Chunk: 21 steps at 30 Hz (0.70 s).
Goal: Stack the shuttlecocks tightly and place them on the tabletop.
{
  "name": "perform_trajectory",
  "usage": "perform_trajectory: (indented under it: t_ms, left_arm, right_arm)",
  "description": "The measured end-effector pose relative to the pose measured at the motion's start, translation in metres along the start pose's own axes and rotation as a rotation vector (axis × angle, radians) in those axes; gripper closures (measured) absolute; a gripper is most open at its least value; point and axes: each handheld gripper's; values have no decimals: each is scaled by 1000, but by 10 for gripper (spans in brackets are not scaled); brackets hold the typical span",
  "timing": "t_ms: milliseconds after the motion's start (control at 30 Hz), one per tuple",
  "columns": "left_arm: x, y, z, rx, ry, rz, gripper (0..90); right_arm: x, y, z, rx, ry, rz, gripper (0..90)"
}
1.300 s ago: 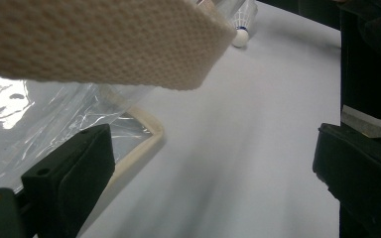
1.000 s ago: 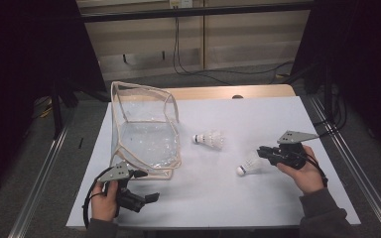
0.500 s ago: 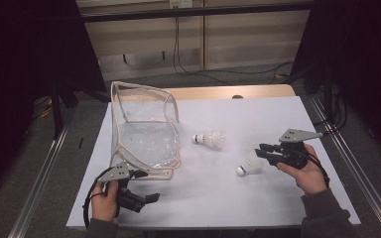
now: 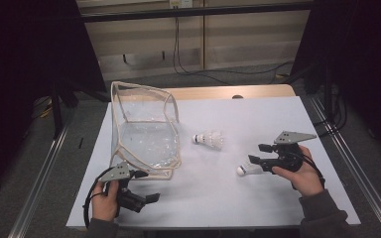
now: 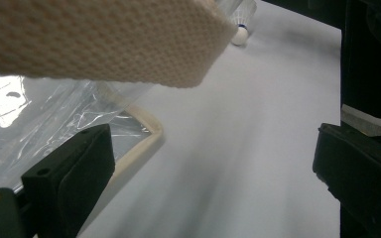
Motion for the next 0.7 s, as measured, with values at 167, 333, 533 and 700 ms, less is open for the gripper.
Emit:
perform_trajectory:
  t_ms: [167,333,533,700]
  left_arm:
    - [0,0,0,3,5,0,28]
    - [0,0,0,1,1,-4,28]
    - [0,-1,-1,2,1,-3,28]
    - [0,-1,-1,3,1,-6,28]
  right_arm:
    - [-3,4,2,11,0,-2,316]
    - [-6,5,3,18,12,-2,262]
    - [-10,6,3,18,12,9,241]
    - [-13,8,3,16,16,21,235]
Point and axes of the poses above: each handheld gripper's, and its own axes: y roughly forward along the jaws, x roughly out of its top, z roughly to its left, and after that the axes turned 5 degrees about -y, right-handed
